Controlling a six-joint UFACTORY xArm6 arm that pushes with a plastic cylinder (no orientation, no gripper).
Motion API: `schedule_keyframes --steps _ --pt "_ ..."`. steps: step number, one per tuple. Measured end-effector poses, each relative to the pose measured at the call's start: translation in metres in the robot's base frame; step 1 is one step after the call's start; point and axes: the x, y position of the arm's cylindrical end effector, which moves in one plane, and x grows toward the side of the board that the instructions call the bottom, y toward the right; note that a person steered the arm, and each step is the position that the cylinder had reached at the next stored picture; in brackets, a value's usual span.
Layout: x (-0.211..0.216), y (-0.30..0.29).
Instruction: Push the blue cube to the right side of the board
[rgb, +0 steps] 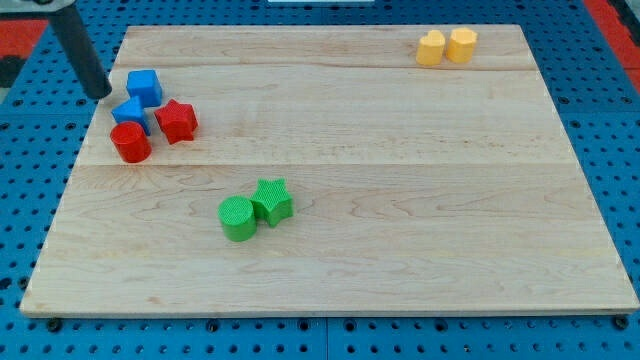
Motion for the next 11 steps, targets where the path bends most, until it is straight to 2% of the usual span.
schedule_keyframes --steps 2,4,6,7,9,10,11 --pt "-0.036 0.111" --pt "0.037 0.269" --pt "0.028 0.234" --pt "0.022 0.312" --pt "0.004 0.357" --pt "0.016 0.409" --pt "0.046 0.437"
